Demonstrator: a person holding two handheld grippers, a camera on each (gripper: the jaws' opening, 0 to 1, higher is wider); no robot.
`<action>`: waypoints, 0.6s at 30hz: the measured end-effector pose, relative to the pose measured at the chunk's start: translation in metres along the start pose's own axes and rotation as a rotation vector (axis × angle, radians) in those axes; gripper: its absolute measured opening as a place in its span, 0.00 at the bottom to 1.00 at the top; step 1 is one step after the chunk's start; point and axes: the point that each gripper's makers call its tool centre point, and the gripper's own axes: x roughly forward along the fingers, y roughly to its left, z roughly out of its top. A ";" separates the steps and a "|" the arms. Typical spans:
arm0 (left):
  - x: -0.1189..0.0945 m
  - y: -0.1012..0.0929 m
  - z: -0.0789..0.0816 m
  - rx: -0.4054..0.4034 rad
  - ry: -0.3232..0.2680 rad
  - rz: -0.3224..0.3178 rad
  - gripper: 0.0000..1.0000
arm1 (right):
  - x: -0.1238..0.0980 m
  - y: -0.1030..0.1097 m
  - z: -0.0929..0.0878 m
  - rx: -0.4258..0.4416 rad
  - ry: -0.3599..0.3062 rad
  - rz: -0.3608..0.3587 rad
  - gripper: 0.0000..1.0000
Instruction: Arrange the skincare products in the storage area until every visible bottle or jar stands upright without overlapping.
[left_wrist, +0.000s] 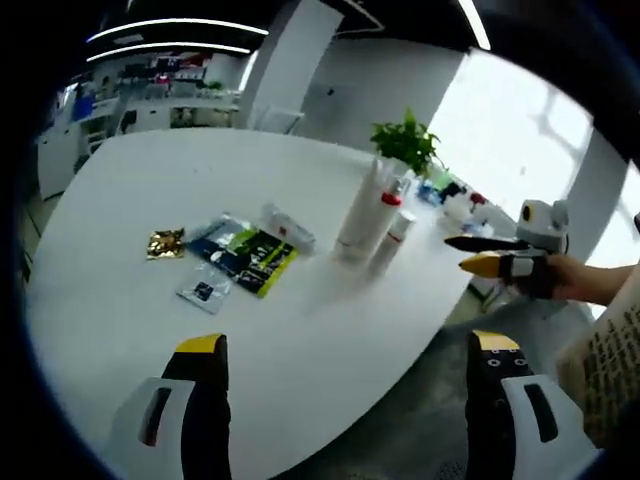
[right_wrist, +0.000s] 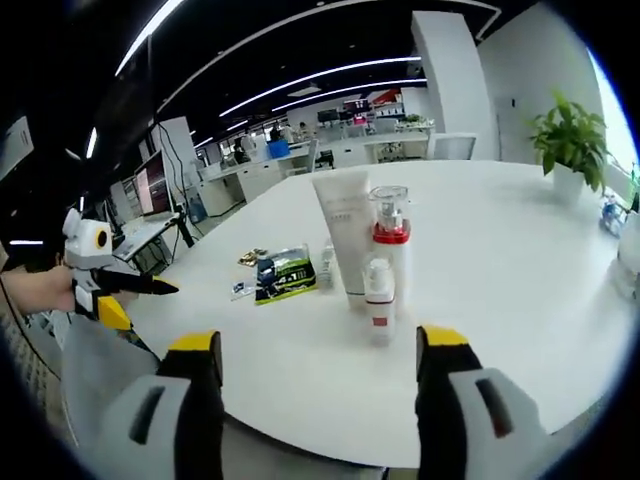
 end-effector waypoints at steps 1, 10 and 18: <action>-0.002 0.001 -0.002 -0.006 0.009 0.003 0.97 | -0.001 0.002 -0.002 0.003 0.003 0.003 0.81; -0.012 0.004 -0.017 -0.024 0.014 0.023 0.97 | 0.001 0.006 -0.011 0.006 0.027 0.001 0.84; -0.012 0.005 -0.023 -0.033 0.026 0.026 0.96 | 0.003 0.008 -0.017 -0.005 0.056 0.007 0.85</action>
